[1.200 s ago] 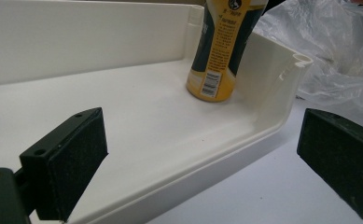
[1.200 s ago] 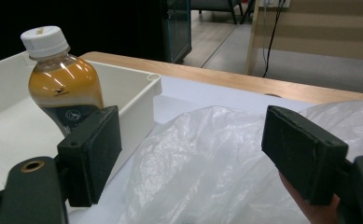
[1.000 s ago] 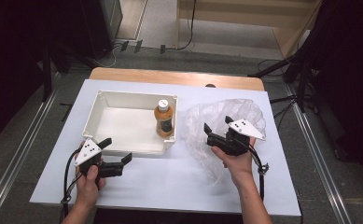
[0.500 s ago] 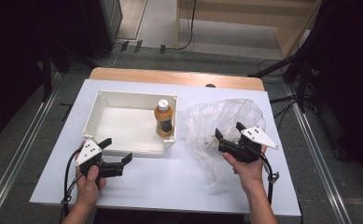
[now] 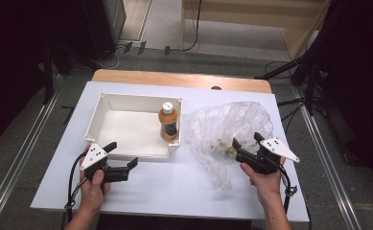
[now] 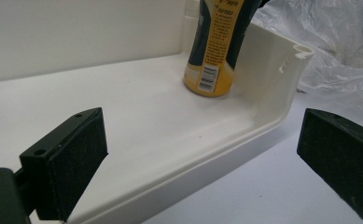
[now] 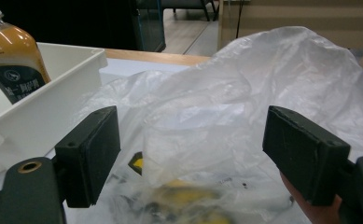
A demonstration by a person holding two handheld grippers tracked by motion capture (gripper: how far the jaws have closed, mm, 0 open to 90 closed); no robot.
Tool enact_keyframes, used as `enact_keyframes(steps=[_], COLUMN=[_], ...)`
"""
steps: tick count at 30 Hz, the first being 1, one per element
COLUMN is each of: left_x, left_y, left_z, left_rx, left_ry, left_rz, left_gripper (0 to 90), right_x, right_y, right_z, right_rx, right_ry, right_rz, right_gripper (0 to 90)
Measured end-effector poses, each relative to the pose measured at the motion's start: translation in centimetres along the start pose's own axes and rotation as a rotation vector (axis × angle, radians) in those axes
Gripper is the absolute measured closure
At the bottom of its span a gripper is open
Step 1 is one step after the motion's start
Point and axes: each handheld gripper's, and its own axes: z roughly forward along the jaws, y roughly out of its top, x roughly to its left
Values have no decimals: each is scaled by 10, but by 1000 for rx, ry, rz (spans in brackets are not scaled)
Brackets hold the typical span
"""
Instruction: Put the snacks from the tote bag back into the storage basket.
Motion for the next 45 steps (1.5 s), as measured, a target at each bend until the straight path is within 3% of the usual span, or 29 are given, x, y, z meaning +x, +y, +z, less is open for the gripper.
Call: enact_keyframes(steps=[23,39,45], left_x=[1,5,7], left_y=[1,4,3], left_z=[0,-3,-2], left_rx=[-3,-13,-16], left_ry=[6,12,14], left_rz=[-4,-1,-9], left_gripper=[15,14,15], right_x=[-34,-65,-70], right_y=[-21,-35,-40], right_z=[-24,-45,-48], right_rx=[12,1,12], right_ry=[-64,-142,-164], right_rz=[37,105,98], right_gripper=[203,198,197])
